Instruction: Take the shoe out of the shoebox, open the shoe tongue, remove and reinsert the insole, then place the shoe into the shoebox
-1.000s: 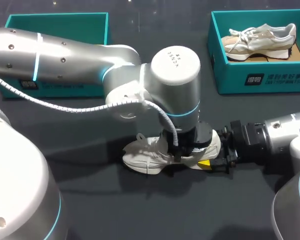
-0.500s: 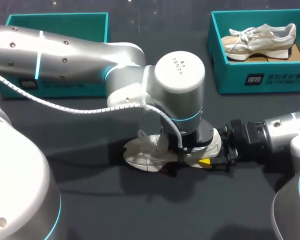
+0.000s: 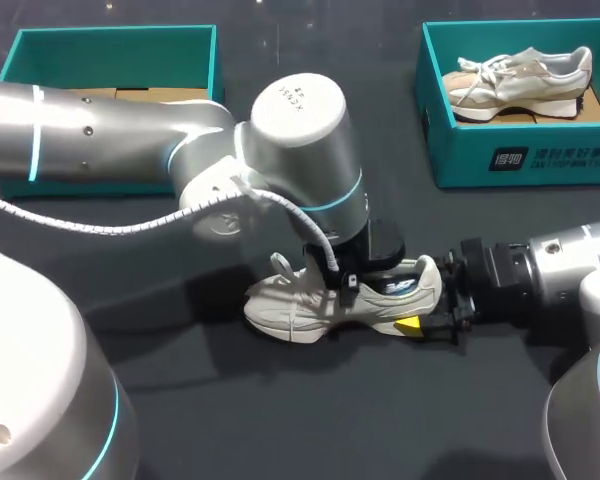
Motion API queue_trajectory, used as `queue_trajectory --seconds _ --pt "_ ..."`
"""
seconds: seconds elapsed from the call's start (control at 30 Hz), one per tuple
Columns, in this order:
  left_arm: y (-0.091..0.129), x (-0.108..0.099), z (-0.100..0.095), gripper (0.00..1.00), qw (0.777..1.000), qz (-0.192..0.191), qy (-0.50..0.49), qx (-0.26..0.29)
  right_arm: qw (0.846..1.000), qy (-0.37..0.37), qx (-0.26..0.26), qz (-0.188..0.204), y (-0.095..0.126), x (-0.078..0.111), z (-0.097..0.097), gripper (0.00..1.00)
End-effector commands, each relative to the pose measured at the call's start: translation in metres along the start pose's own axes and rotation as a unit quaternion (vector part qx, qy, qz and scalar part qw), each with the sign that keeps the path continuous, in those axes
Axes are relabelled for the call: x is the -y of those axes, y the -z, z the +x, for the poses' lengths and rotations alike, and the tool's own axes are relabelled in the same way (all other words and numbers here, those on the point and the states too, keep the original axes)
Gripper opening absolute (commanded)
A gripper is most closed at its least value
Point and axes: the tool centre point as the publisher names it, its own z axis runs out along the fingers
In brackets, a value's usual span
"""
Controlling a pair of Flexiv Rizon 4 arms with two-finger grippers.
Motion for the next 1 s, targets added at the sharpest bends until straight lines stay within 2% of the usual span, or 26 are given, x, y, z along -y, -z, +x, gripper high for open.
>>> queue_trajectory --seconds 0.03,0.3,0.67,1.0 --pt "0.01 -0.015 -0.009 0.0 0.998 0.056 -0.002 -0.017 1.0 0.0 0.0 0.002 -0.001 0.0 0.004 0.0" --pt "0.025 -0.015 0.001 0.0 0.994 0.108 -0.011 -0.027 1.0 0.0 0.0 0.002 -0.001 0.0 0.004 0.0" --pt "0.037 -0.027 0.001 0.0 0.985 0.17 0.004 -0.023 1.0 0.0 0.0 0.002 -0.001 0.0 0.004 0.0" --pt "0.057 0.016 -0.003 0.0 0.982 0.186 -0.021 0.007 1.0 0.0 0.0 0.002 -0.001 0.0 0.004 0.0"
